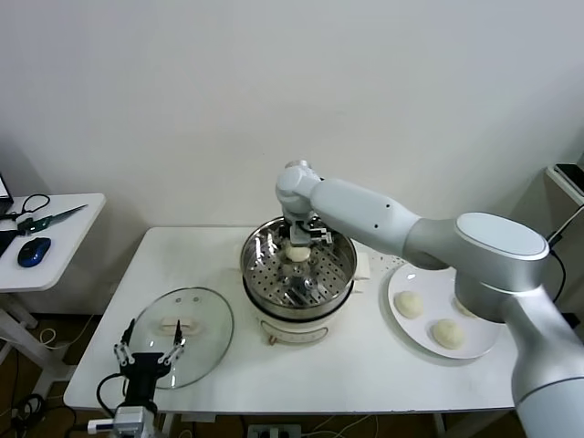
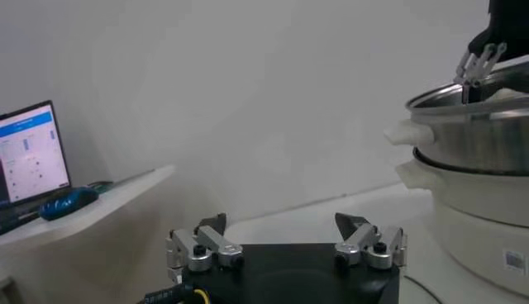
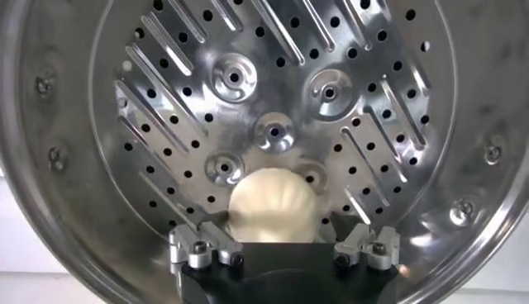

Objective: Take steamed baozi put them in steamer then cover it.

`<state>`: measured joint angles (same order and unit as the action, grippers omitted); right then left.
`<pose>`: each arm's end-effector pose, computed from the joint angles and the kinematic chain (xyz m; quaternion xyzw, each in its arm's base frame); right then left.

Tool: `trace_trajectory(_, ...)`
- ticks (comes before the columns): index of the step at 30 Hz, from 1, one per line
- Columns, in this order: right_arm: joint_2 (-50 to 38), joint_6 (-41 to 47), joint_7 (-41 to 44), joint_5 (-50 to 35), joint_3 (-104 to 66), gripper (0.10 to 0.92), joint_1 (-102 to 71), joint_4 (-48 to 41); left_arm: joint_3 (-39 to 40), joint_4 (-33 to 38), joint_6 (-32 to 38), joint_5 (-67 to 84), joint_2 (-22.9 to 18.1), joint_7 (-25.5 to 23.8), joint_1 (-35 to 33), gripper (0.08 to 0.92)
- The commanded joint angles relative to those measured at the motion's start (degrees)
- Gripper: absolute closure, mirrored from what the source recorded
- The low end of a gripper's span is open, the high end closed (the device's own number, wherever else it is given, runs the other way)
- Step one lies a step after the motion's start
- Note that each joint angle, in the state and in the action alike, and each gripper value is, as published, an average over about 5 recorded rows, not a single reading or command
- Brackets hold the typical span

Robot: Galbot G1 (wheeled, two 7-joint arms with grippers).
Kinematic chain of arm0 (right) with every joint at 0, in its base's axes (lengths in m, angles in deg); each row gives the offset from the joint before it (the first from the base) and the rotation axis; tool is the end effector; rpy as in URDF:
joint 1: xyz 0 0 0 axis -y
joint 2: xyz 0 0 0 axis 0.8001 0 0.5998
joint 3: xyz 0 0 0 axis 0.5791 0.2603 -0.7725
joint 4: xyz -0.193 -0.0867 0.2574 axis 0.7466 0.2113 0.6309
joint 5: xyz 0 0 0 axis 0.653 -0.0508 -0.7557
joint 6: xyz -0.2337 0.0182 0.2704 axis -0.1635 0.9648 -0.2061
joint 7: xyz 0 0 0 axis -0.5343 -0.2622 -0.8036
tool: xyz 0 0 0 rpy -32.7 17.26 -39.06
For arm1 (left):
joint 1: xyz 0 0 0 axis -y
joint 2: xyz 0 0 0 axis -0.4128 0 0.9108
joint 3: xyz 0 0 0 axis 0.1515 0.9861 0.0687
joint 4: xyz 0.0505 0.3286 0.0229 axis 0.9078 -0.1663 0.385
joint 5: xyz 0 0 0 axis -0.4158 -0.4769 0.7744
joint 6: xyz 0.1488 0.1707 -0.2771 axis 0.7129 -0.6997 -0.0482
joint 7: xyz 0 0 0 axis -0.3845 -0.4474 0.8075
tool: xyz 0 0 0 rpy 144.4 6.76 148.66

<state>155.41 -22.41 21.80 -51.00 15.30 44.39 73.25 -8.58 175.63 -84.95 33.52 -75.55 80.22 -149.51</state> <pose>0.5713 0.1991 -0.1018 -0.5843 0.0015 -0.8114 0.0148 0.1601 0.0565 -0.3348 0.0796 -0.9839 -0.1444 0.0688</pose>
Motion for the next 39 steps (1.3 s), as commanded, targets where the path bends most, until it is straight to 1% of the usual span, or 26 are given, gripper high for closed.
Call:
trace_trajectory(1,-5.8,1.2,2.2,-8.2,0.8,0.202,5.4,7.4,0.0,0.6,-0.2,0.0,0.1,0.0,-0.1,0.177)
trace_trajectory(4,-10.5,4.0,3.2,-18.5,4.3,0.203,11.0,10.0,0.0,1.1,-0.3,-0.1,0.1,-0.1,-0.2,0.177)
trace_trajectory(7,-15.8,8.9,1.2,-30.1,10.4,0.203,17.5,11.1,0.0,2.0,-0.7,0.2,0.1,-0.1,-0.4,0.177)
trace_trajectory(9,-19.7,15.2,-2.5,-40.9,16.2,0.203,21.9,12.2,0.0,2.6,-1.0,0.5,0.0,-0.1,-0.5,0.177)
trace_trajectory(12,-25.5,27.4,-8.8,-56.6,23.7,0.203,26.4,15.7,-0.2,3.5,-1.3,1.0,-0.1,-0.3,-0.7,0.177)
trace_trajectory(14,-29.9,35.0,-10.7,-61.6,25.0,0.203,27.1,18.9,-0.3,4.6,-2.0,2.0,-0.3,-0.5,-0.9,0.177)
trace_trajectory(16,-34.4,41.6,-10.3,-63.8,24.7,0.203,26.4,21.5,-0.2,5.8,-2.6,3.0,-0.6,-0.9,-1.0,0.177)
trace_trajectory(20,-41.8,51.1,-7.3,-67.0,22.2,0.203,21.9,23.3,0.1,6.4,-2.9,3.2,-1.0,-1.2,-1.1,0.177)
trace_trajectory(25,-47.0,54.5,-5.3,-66.8,18.1,0.203,12.4,22.2,0.1,6.1,-2.9,3.1,-1.0,-1.2,-1.3,0.177)
trace_trajectory(31,-47.9,53.4,-3.4,-59.2,10.4,0.203,0.5,17.8,-0.2,5.9,-2.7,3.1,-1.0,-1.1,-2.0,0.177)
trace_trajectory(39,-44.4,50.4,-3.3,-47.1,-0.9,0.203,-13.5,12.4,-0.6,6.0,-2.2,2.7,-1.0,-1.0,-3.3,0.177)
